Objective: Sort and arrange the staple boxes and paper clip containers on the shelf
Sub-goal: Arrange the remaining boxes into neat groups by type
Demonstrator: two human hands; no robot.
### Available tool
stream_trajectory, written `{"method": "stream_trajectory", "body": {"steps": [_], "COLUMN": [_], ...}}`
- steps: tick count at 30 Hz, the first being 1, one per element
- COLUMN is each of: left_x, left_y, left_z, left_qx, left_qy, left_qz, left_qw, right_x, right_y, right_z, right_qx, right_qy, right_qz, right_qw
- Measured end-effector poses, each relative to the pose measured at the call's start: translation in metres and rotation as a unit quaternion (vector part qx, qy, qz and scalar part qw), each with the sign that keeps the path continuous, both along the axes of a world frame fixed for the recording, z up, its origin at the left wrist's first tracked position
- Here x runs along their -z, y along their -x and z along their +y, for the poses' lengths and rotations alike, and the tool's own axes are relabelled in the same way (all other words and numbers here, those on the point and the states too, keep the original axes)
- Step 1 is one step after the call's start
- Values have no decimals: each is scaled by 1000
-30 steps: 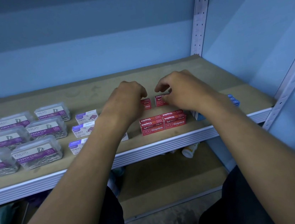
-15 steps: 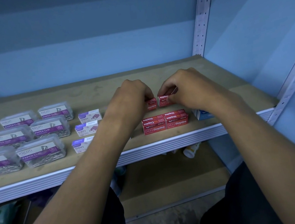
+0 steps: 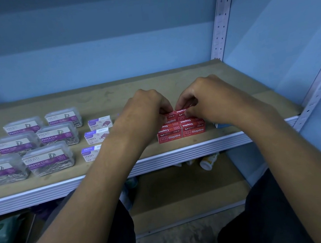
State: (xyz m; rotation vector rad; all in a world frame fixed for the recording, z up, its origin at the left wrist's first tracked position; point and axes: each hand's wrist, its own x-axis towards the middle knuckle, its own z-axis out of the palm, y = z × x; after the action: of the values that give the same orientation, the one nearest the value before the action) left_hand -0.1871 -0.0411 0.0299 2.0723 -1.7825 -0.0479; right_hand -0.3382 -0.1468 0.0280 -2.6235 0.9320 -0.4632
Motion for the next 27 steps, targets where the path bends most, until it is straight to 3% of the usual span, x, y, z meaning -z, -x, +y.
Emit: {"method": "stream_trajectory", "body": {"steps": [27], "left_x": [9], "left_y": [6], "left_z": [-1], "left_qx": [-3], "left_qy": [-31], "left_qz": [-32], "left_qw": [999], "right_x": [-1], "right_y": [8], "right_z": [2], "right_qx": [-20], "right_qy": [-56], "right_qz": [66], "right_qw": [996]}}
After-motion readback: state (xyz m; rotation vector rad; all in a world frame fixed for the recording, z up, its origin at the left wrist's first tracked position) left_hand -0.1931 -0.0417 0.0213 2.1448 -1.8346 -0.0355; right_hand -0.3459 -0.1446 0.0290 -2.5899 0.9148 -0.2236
